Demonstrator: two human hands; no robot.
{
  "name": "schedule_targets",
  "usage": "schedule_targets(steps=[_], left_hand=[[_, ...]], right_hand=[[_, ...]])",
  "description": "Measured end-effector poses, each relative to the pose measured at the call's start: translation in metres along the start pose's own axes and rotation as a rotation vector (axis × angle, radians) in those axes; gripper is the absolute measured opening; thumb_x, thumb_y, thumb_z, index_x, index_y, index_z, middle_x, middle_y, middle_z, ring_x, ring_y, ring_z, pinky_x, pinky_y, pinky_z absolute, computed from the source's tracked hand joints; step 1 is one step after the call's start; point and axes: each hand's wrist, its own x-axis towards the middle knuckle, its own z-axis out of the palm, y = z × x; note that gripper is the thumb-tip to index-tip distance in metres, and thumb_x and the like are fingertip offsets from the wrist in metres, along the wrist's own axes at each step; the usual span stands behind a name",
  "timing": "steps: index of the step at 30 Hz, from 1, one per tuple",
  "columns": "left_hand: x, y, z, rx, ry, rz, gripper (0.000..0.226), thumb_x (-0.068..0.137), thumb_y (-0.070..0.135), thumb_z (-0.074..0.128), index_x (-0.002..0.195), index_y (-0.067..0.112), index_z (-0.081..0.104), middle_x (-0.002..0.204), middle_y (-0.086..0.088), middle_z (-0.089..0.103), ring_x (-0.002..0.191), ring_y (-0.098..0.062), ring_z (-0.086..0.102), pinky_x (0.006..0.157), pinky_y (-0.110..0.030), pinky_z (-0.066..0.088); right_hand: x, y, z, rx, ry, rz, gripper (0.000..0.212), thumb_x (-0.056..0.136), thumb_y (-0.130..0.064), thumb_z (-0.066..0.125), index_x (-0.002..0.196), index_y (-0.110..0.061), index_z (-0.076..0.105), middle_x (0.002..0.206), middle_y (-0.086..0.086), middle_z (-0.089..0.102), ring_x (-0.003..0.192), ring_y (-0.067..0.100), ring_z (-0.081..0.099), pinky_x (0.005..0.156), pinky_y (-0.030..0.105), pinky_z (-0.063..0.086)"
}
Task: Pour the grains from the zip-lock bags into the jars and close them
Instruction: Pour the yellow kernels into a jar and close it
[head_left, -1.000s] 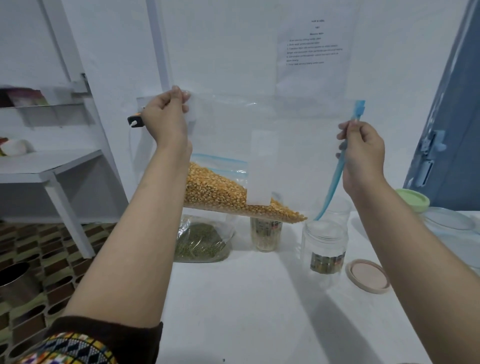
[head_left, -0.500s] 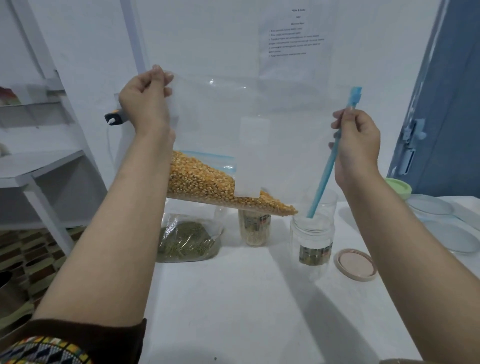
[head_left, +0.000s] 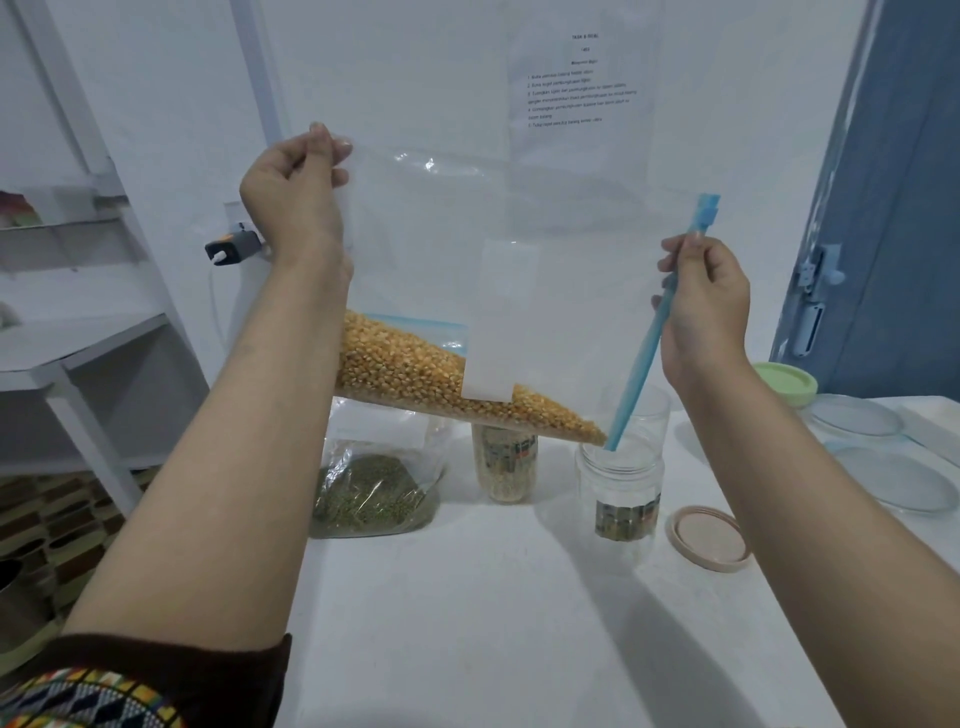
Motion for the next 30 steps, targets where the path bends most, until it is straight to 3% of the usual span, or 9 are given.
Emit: schedule_targets(steps=[19,30], left_hand=[[0.003,0.006,0.014,0.004,-0.030,0.009,0.016,0.094,0.012,0.064,0.078,0.010,0.068,0.074,-0.001,0.072,0.061,-0.007,0.060,0.066,-0.019,0.049],[0.005,0.005,0.018,-0.001,-0.027,0.009,0.012,0.094,0.013,0.065,0.083,0.007,0.068,0.075,-0.001,0.072,0.059,-0.007,0.058,0.067,-0.019,0.050]], right_hand=[[0.005,-0.002,-0.004,0.021,-0.011,-0.005,0.028,0.105,-0.024,0.043,0.085,-0.025,0.062,0.078,-0.009,0.055,0.069,0.005,0.048,0.067,0.021,0.043],[0.006,0.002,-0.005,0.012,0.000,0.004,0.026,0.104,-0.022,0.045,0.086,-0.026,0.063,0.079,-0.010,0.057,0.076,0.008,0.049,0.078,0.026,0.043]])
